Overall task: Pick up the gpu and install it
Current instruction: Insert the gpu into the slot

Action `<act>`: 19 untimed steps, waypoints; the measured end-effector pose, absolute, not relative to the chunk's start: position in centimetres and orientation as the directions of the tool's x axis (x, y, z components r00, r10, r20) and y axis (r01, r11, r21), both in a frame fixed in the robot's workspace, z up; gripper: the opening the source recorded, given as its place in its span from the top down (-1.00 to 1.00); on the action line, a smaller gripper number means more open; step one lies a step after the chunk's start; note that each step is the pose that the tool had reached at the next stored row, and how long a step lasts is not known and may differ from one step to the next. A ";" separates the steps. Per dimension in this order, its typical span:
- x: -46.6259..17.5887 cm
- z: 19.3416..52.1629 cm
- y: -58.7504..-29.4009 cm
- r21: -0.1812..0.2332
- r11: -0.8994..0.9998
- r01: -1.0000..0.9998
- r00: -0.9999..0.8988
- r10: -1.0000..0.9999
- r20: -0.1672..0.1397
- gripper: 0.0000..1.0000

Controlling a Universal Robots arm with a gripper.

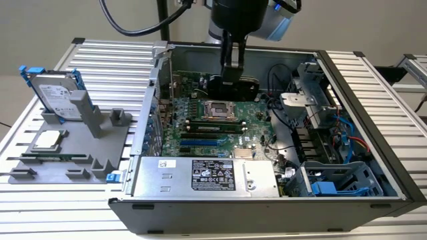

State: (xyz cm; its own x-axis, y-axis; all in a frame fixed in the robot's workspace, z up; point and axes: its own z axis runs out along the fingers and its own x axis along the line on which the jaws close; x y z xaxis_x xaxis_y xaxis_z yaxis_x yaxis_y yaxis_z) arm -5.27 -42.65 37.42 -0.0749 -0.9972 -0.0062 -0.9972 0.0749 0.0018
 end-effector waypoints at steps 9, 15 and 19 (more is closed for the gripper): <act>-5.1 36.5 -42.6 0.002 0.075 -0.997 -0.075 -0.997 -0.004 1.00; -5.0 35.9 -42.6 0.002 0.075 -0.997 -0.075 -0.997 -0.002 1.00; -5.0 35.5 -42.6 0.001 0.075 -0.997 -0.075 -0.997 -0.001 1.00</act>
State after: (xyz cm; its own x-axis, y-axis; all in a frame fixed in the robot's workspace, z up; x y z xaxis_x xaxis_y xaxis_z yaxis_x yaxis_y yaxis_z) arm -5.03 -42.62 35.51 -0.0749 -0.9972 -0.0011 -0.9972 0.0749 0.0015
